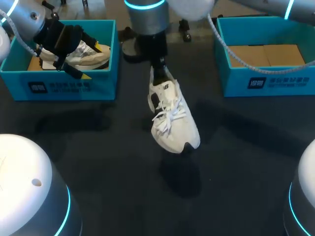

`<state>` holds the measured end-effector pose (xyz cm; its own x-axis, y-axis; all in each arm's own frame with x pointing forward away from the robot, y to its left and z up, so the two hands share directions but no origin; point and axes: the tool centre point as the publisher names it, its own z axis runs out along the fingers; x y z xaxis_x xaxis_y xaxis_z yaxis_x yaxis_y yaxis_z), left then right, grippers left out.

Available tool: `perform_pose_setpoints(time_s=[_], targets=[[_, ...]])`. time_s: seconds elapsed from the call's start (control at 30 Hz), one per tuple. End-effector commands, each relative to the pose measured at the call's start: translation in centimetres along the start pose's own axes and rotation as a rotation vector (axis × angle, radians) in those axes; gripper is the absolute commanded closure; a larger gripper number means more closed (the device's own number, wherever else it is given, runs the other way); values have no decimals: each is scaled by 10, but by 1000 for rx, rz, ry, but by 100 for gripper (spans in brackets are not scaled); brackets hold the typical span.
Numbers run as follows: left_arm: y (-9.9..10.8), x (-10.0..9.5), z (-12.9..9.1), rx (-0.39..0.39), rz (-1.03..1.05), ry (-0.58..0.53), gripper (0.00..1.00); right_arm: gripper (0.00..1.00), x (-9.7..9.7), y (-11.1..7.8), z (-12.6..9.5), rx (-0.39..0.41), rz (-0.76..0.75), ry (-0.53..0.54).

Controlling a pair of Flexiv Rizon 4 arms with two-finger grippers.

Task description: Take the shoe out of the shoebox, open the shoe tongue, remove and reinsert the insole, then place the shoe into the shoebox

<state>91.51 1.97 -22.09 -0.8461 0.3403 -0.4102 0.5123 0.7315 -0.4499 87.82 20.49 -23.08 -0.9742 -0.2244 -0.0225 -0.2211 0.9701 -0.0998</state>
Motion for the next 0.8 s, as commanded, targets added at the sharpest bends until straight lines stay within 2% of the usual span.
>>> perform_pose_setpoints(time_s=[0.03, 0.17, 0.27, 0.33, 0.8], targets=[[0, 0, -1, -3, -1, 3, 0, 100, 5, -16, -36, -2, -1, -26], [0, 0, -1, -3, -1, 3, 0, 100, 2, -27, -54, 23, -20, -28], [0, 0, -1, -3, -1, 3, 0, 100, -1, -35, -66, 9, -40, -65], [0, 0, -1, -3, -1, 3, 0, 100, -2, -37, -73, 49, -8, -68], [0, 0, -1, -3, -1, 3, 0, 100, -2, -37, -73, 49, -8, -68]])
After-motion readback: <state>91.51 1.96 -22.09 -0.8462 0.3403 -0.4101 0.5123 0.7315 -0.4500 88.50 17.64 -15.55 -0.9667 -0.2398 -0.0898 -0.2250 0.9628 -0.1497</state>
